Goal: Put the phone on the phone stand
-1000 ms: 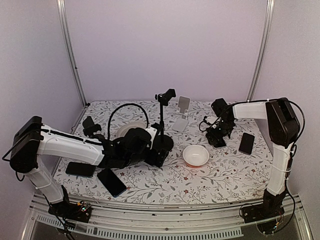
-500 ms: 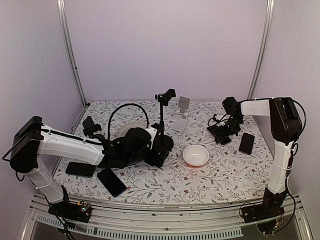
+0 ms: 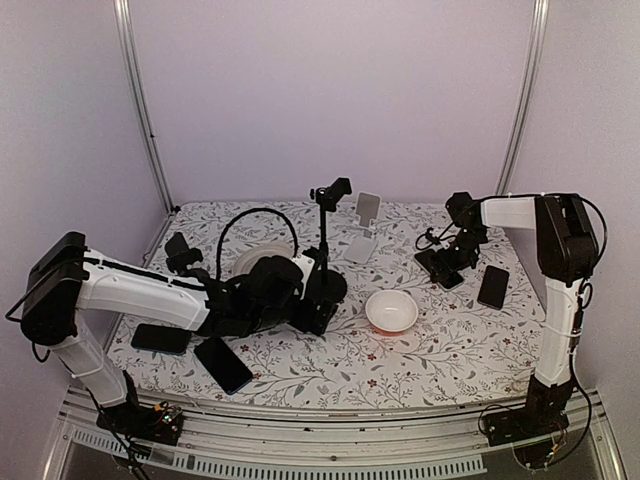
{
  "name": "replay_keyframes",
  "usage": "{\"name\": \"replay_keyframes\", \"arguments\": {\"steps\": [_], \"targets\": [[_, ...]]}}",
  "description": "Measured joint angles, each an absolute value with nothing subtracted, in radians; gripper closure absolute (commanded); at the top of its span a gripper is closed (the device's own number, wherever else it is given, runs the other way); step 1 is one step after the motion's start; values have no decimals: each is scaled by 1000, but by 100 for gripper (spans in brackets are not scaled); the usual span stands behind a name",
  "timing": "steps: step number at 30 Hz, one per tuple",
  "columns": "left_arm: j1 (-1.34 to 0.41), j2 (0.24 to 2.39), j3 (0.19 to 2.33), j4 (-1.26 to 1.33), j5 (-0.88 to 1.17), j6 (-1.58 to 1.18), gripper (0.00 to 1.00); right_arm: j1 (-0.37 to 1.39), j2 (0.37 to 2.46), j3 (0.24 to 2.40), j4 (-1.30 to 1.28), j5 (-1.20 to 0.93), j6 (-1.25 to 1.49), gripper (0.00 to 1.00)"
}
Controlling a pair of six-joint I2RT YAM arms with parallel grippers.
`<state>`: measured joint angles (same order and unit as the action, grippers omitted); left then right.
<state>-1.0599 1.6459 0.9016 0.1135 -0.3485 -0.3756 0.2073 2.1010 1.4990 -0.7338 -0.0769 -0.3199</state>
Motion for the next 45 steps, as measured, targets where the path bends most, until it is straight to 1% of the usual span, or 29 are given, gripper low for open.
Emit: {"name": "replay_keyframes", "arguments": {"steps": [4, 11, 14, 17, 18, 23, 29, 34, 39, 41, 45], "targets": [[-1060, 1646, 902, 113, -348, -375, 1, 203, 2101, 1499, -730, -76, -323, 34], [-1059, 1646, 906, 107, -346, -375, 2, 202, 2075, 1461, -690, -70, -329, 50], [-1059, 1647, 930, 68, -360, -383, 3, 202, 2030, 1406, -667, -86, -330, 59], [-1059, 1652, 968, 40, -373, -394, 4, 202, 1953, 1348, -664, -115, -332, 64], [-1059, 1652, 973, 41, -373, -397, 6, 202, 1924, 1335, -663, -128, -333, 65], [-1065, 1652, 991, 17, -381, -414, 7, 203, 1750, 1284, -632, -208, -332, 67], [-1108, 1678, 1110, -10, -404, -410, 8, 203, 1562, 1190, -604, -315, -344, 67], [-1168, 1716, 1231, 13, -337, -398, 11, 205, 1409, 1091, -592, -416, -364, 67], [-1178, 1787, 1345, 73, -305, -429, 15, 233, 1232, 992, -564, -507, -386, 66], [-1178, 1831, 1400, 92, -305, -442, 15, 252, 1185, 970, -549, -531, -397, 66], [-1178, 1909, 1497, 115, -299, -454, 16, 271, 1161, 961, -532, -570, -415, 66]]}}
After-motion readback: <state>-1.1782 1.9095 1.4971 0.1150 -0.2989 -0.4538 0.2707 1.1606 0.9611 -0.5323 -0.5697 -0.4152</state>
